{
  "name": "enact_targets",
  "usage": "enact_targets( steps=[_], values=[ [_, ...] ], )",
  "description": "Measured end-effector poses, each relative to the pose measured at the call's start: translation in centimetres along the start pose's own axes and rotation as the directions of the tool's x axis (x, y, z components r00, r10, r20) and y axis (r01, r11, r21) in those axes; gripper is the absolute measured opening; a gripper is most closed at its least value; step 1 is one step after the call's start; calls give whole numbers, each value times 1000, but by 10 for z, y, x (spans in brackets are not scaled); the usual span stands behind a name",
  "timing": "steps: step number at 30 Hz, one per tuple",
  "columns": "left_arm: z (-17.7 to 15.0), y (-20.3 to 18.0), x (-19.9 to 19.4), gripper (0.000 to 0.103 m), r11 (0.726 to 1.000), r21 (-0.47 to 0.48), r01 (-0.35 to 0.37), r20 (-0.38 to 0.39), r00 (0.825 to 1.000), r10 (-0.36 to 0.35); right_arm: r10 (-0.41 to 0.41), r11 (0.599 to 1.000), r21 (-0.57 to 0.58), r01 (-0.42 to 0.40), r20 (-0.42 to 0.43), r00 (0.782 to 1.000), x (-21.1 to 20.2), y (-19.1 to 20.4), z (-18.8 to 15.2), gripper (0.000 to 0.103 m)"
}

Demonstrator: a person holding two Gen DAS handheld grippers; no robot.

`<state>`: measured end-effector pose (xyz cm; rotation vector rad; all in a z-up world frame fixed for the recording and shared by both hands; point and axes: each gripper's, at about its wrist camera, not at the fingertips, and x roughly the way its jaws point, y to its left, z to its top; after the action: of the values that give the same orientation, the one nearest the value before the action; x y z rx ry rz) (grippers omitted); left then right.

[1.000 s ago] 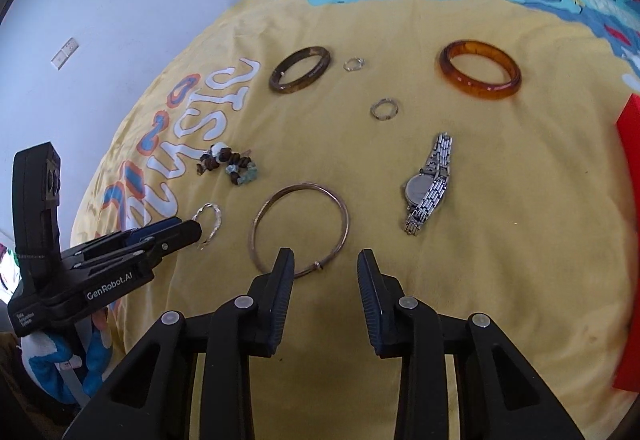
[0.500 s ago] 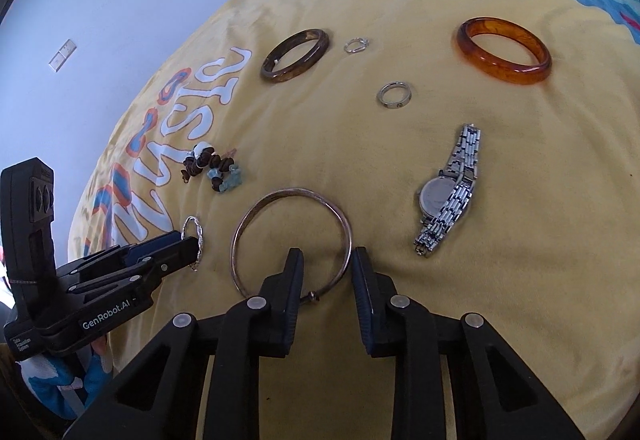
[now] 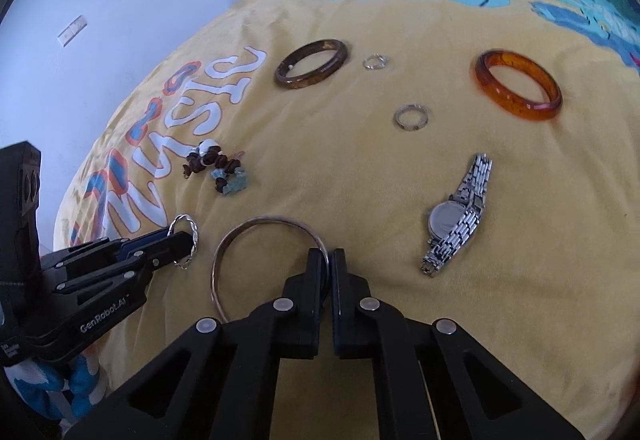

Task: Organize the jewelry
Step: 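Carry the bangle and twisted ring in both grippers over the red box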

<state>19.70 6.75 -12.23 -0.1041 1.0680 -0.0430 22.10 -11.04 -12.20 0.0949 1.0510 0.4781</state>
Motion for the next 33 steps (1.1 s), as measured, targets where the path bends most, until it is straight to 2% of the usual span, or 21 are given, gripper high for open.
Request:
enact_targets(
  steps=[14, 23, 33],
  values=[
    [-3, -12, -47, 5, 1000, -9, -5, 58, 998, 6, -15, 996, -85, 23, 86, 996, -63, 27, -4, 3],
    [-18, -24, -97, 5, 1000, 4, -8, 111, 994, 8, -33, 995, -89, 47, 149, 988, -124, 37, -18, 3],
    [-43, -47, -150, 5, 999, 46, -22, 160, 987, 14, -55, 995, -68, 74, 244, 968, -203, 37, -47, 3]
  ],
)
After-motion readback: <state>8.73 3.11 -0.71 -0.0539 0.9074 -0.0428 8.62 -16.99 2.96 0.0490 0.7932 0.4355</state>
